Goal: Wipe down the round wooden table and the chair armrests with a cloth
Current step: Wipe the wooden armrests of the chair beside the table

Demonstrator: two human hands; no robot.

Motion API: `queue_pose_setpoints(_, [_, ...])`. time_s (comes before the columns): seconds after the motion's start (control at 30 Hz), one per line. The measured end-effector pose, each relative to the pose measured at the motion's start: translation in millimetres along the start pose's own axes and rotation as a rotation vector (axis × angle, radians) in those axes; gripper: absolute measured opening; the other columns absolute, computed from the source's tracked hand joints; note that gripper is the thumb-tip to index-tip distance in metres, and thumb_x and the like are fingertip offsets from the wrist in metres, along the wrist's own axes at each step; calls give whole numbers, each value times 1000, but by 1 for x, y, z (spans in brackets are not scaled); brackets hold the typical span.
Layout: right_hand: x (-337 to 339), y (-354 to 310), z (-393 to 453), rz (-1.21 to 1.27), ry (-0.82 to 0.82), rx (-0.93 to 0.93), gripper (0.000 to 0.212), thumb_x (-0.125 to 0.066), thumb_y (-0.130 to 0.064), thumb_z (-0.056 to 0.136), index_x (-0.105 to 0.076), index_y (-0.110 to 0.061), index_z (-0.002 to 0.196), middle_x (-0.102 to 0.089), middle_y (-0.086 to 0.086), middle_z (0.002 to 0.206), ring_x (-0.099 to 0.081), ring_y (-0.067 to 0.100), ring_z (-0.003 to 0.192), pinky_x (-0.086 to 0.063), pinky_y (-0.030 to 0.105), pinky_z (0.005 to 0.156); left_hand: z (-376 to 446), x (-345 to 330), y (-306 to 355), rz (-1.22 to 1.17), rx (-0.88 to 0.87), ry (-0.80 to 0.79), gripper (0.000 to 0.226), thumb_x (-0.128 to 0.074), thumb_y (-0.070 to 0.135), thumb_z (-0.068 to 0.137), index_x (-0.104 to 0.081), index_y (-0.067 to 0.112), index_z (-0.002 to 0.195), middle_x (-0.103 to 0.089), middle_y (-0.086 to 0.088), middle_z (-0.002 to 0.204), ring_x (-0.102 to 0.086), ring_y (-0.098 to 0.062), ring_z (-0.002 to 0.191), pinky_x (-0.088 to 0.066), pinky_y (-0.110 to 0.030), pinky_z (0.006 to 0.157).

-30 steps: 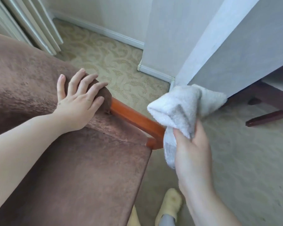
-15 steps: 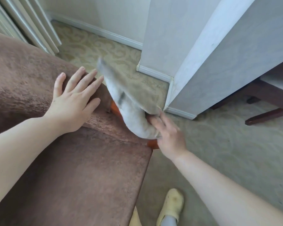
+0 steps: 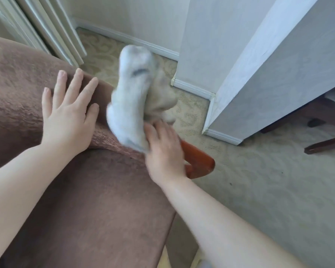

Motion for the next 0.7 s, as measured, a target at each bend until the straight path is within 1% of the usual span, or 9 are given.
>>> queue_pose_setpoints(0.07, [20,55,-39,-106,-42,-8,64,-65,11,67,-63,-20,123,-59,20,129,-60,43,109,-52,52,90,-7,-7,6,1,61,-18,57,-36,32,97,-16,35,150,-3,0,163,8,-26,148,1,-52,117])
queue_pose_setpoints(0.17, [28,100,-69,-52,-37,-335,71,-55,19,67,-56,-25,123,-47,8,145,-54,40,118,-50,48,87,-29,-26,36,-68,145,-38,63,-38,33,96,-9,31,153,8,-4,162,14,-31,147,-1,-50,118])
queue_pose_setpoints(0.3, [19,53,-67,309,300,-701,67,-48,17,71,-60,-20,125,-45,5,144,-36,26,135,-36,43,107,-73,-54,79,-109,159,-159,74,-41,29,95,7,29,152,19,-7,160,17,-31,147,-3,-45,118])
queue_pose_setpoints(0.37, [12,21,-71,424,339,-770,62,-48,14,73,-61,-19,124,-41,5,148,-35,24,137,-31,33,111,-93,-59,83,-154,191,-231,73,-39,27,95,7,29,152,18,0,161,12,-23,148,-4,-42,118])
queue_pose_setpoints(0.47, [-7,-17,-81,719,103,-871,53,-45,3,86,-56,-29,127,-53,-5,137,-53,17,121,-43,29,103,-124,-43,57,-95,299,-293,63,-30,29,98,-2,24,154,3,4,163,2,-16,149,-3,-38,118])
queue_pose_setpoints(0.53, [-23,-50,-99,948,-186,-997,41,-47,-5,93,-56,-27,127,-66,-5,109,-62,6,88,-50,9,71,-167,-23,18,64,387,-330,61,-29,27,98,-6,21,154,-1,2,163,2,-17,149,-1,-38,119])
queue_pose_setpoints(0.6, [-27,-80,-122,920,-451,-947,27,-48,-9,95,-59,-23,114,-62,-7,80,-60,-2,57,-43,8,46,-230,-7,-27,254,480,-401,62,-28,26,97,-2,19,154,5,1,162,8,-18,149,3,-39,119])
queue_pose_setpoints(0.63, [-31,-95,-134,885,-543,-883,20,-47,-11,96,-58,-26,102,-59,-8,73,-58,-3,48,-42,9,42,-268,3,-50,336,532,-456,63,-27,25,98,1,18,153,9,0,162,12,-18,148,5,-39,119])
queue_pose_setpoints(0.7, [-46,-129,-161,825,-699,-760,12,-45,-19,98,-52,-28,92,-56,-11,70,-56,-1,50,-45,18,51,-349,25,-94,438,655,-538,62,-25,24,98,4,17,153,14,-1,161,17,-19,147,9,-40,117])
Point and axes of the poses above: each hand's wrist, its own z-axis towards the middle knuckle, its own x-axis out of the back of the hand, y = z × x, the point moved 7 cm from there along z, towards the middle knuckle
